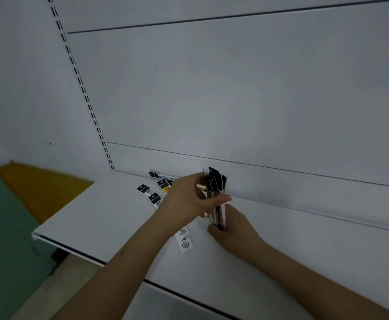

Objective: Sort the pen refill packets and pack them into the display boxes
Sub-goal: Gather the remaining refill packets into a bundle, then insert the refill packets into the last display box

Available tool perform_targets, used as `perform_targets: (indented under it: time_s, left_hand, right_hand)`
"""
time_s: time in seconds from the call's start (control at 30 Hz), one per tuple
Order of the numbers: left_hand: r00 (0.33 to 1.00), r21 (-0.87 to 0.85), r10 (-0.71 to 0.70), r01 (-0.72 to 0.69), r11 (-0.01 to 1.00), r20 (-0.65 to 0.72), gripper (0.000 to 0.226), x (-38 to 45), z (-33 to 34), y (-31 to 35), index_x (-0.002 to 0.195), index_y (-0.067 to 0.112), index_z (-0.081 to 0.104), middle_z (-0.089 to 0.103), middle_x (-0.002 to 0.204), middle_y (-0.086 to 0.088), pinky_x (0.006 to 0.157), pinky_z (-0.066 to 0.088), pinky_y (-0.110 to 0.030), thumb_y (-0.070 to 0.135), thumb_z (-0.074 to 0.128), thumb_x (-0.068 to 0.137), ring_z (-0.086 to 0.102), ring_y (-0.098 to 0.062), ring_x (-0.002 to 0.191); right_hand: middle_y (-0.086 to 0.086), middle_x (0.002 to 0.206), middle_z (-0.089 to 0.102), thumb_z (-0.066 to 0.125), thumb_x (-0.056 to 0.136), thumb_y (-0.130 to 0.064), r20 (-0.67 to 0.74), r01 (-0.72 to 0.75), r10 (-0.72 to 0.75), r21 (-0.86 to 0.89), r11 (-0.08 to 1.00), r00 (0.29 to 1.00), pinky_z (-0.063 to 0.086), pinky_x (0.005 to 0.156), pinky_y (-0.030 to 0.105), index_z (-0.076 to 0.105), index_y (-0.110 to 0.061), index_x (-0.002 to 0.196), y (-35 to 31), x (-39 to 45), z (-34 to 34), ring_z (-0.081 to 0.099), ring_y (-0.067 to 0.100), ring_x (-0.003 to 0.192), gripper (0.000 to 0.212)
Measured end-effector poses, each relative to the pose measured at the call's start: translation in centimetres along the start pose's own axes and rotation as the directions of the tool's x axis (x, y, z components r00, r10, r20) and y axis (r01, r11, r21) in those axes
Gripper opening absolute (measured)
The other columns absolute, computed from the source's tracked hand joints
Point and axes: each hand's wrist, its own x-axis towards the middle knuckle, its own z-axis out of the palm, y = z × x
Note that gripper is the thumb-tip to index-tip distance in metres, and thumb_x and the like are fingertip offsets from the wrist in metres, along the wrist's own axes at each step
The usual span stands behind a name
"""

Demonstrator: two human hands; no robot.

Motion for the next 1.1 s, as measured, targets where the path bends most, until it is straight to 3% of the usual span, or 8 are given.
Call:
perform_targets:
  time_s: [0.1, 0.27, 0.33, 0.43, 0.53, 0.63, 0.83, 1.1]
  left_hand:
    - [0.999, -0.026, 0.010, -0.009, 1.000, 0.050, 0.029, -0.2, 0.4, -0.1, 0.099, 0.029, 0.068, 0.075, 0.087, 0.008, 0.055, 0.050, -0.017, 0.036, 0.083, 0.076, 0.072, -0.008, 0.068]
    - [0.999, -0.077, -0.046, 0.047, 0.996, 0.013, 0.015, 0.4, 0.4, -0.2, 0.093, 0.021, 0.068, 0.071, 0.073, 0.005, 0.046, 0.043, -0.013, 0.029, 0.077, 0.084, 0.062, -0.002, 0.052]
    - [0.999, -0.103, -0.049, 0.048, 0.994, -0.003, 0.014, 0.5, 0.5, -0.4, 0.093, 0.021, 0.068, 0.071, 0.075, 0.003, 0.046, 0.042, -0.013, 0.029, 0.076, 0.085, 0.062, -0.001, 0.051]
    - [0.999, -0.112, -0.035, 0.037, 0.993, 0.017, 0.018, 0.4, 0.6, -0.4, 0.097, 0.021, 0.068, 0.069, 0.073, 0.009, 0.046, 0.041, -0.013, 0.031, 0.075, 0.085, 0.058, 0.002, 0.048]
    - [0.998, -0.209, -0.033, 0.022, 0.978, -0.050, 0.037, -0.2, 0.7, -1.4, 0.122, 0.025, 0.057, 0.065, 0.098, 0.011, 0.051, 0.044, -0.017, 0.047, 0.054, 0.093, 0.060, -0.001, 0.055]
    - [0.984, -0.066, 0.007, -0.019, 0.998, -0.181, 0.046, -1.3, 1.6, -4.4, 0.129, 0.035, 0.051, 0.059, 0.119, 0.013, 0.069, 0.051, -0.024, 0.060, 0.035, 0.094, 0.064, 0.000, 0.081]
    - [0.940, 0.295, 0.206, -0.285, 0.912, 0.271, 0.058, -2.4, 8.2, -4.5, 0.146, 0.031, 0.034, 0.043, 0.135, 0.016, 0.103, 0.039, -0.023, 0.059, 0.038, 0.096, 0.043, 0.000, 0.123]
    - [0.727, 0.190, 0.394, -0.577, 0.794, 0.562, 0.062, -1.4, 19.4, 1.9, 0.151, 0.025, 0.028, 0.038, 0.147, 0.007, 0.111, 0.028, -0.023, 0.054, 0.042, 0.098, 0.034, -0.009, 0.133]
  right_hand:
    - [0.006, 0.082, 0.061, 0.056, 0.088, -0.018, -0.028, -0.030, 0.029, -0.021, 0.999, 0.999, 0.046, 0.063, 0.028, 0.056, -0.015, 0.087, -0.4, 0.1, 0.0, 0.056, 0.014, 0.067, 0.003]
    - [-0.007, 0.082, 0.052, 0.065, 0.085, -0.032, -0.081, -0.029, 0.027, -0.026, 0.999, 0.996, 0.040, 0.060, 0.015, 0.047, -0.034, 0.083, -0.6, 0.2, -0.1, 0.053, 0.005, 0.072, 0.018]
    - [-0.008, 0.091, 0.058, 0.066, 0.083, -0.045, -0.187, -0.012, 0.008, -0.024, 1.000, 0.982, 0.049, 0.070, 0.022, 0.056, -0.029, 0.101, -0.6, -0.1, 0.0, 0.058, 0.006, 0.082, 0.026]
    - [-0.005, 0.086, 0.064, 0.064, 0.088, -0.037, -0.259, 0.022, -0.023, -0.006, 1.000, 0.966, 0.052, 0.070, 0.031, 0.061, -0.021, 0.099, -0.8, -0.4, -0.3, 0.061, 0.009, 0.077, 0.019]
    - [-0.001, 0.082, 0.068, 0.066, 0.088, -0.028, -0.247, 0.011, -0.011, -0.001, 1.000, 0.969, 0.052, 0.069, 0.030, 0.066, -0.016, 0.095, -0.3, -0.3, -1.1, 0.062, 0.010, 0.072, 0.014]
    - [-0.007, 0.080, 0.068, 0.069, 0.087, -0.028, -0.293, -0.049, 0.064, 0.056, 0.997, 0.954, 0.049, 0.063, 0.014, 0.067, -0.019, 0.092, 0.8, -0.9, -2.9, 0.062, -0.001, 0.070, 0.011]
    - [-0.011, 0.077, 0.067, 0.068, 0.090, -0.026, -0.412, -0.156, 0.219, 0.183, 0.971, 0.885, 0.042, 0.054, 0.006, 0.066, -0.021, 0.091, 3.4, -4.9, -9.0, 0.059, -0.010, 0.062, 0.005]
    - [-0.019, 0.081, 0.067, 0.068, 0.088, -0.032, -0.606, -0.357, 0.364, 0.138, 0.924, 0.707, 0.051, 0.059, 0.014, 0.061, -0.038, 0.090, 6.6, -15.7, -19.7, 0.066, -0.001, 0.072, 0.009]
